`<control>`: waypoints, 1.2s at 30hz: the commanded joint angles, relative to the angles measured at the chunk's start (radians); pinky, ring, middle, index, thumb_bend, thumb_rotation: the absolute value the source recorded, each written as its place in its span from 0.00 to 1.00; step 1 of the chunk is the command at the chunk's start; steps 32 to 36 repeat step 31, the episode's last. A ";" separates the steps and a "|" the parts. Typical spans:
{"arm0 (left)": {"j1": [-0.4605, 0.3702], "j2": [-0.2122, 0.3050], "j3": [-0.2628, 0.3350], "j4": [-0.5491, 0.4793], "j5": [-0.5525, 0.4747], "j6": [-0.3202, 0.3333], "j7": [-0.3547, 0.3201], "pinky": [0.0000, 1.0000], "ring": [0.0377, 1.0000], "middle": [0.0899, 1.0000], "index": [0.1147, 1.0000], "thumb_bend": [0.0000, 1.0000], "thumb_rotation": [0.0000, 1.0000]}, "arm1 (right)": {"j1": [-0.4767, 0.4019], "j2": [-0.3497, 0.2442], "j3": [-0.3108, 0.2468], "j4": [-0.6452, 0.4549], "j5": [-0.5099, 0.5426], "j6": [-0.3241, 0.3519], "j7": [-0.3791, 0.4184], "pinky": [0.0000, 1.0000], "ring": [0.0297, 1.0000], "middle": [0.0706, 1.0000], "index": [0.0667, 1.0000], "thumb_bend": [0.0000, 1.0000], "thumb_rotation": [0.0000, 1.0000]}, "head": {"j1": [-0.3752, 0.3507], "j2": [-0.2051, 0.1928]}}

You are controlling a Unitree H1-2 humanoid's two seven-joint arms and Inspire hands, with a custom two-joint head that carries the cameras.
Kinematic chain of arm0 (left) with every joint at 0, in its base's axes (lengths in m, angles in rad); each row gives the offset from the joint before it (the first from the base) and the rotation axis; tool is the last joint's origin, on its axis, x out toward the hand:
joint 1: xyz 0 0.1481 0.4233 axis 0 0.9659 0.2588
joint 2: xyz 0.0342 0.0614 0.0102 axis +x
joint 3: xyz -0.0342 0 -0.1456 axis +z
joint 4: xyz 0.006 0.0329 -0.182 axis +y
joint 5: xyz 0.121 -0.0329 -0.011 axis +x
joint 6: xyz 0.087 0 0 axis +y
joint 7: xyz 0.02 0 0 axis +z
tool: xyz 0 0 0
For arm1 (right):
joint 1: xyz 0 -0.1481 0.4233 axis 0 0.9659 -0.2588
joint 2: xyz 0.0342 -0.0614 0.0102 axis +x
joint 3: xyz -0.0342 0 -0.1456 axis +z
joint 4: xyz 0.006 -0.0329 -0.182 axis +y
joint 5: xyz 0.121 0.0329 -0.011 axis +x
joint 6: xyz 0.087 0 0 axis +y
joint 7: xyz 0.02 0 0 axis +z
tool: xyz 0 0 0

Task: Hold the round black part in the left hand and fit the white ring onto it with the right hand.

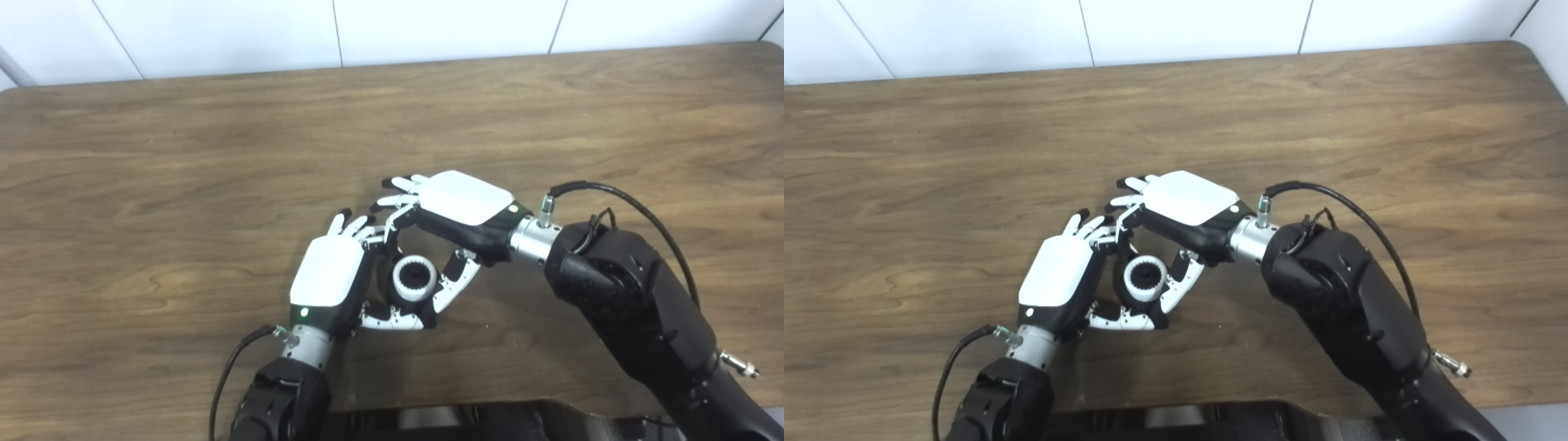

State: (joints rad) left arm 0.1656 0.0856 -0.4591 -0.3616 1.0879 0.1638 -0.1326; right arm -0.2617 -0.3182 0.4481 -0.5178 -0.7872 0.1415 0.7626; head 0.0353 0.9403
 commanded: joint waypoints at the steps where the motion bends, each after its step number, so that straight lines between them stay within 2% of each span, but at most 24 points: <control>1: 0.004 -0.003 0.000 0.005 0.006 0.000 -0.008 1.00 0.90 0.77 0.42 0.52 0.05 | -0.039 -0.001 -0.017 -0.038 0.003 -0.012 -0.006 1.00 1.00 0.89 0.63 0.98 0.26 | 0.001 0.001; 14: 0.003 0.000 0.003 0.011 0.002 0.001 -0.006 1.00 0.90 0.77 0.42 0.52 0.05 | -0.059 -0.028 -0.102 -0.045 0.050 0.002 -0.018 1.00 1.00 0.88 0.60 0.97 0.31 | -0.003 -0.003; 25: 0.006 0.006 0.009 0.017 -0.004 -0.011 0.005 1.00 0.89 0.76 0.42 0.52 0.05 | -0.072 -0.050 -0.178 -0.043 0.084 0.012 -0.028 1.00 0.99 0.86 0.60 0.96 0.30 | -0.005 -0.007; 31: 0.006 0.010 0.013 0.018 -0.002 -0.015 0.004 1.00 0.89 0.76 0.42 0.52 0.05 | -0.081 -0.074 -0.231 -0.045 0.114 0.042 -0.024 1.00 1.00 0.87 0.61 0.95 0.29 | -0.007 -0.009; 36: 0.006 0.010 0.013 0.018 -0.002 -0.015 0.004 1.00 0.89 0.76 0.42 0.52 0.05 | -0.081 -0.074 -0.231 -0.045 0.114 0.042 -0.024 1.00 1.00 0.87 0.61 0.95 0.29 | -0.007 -0.009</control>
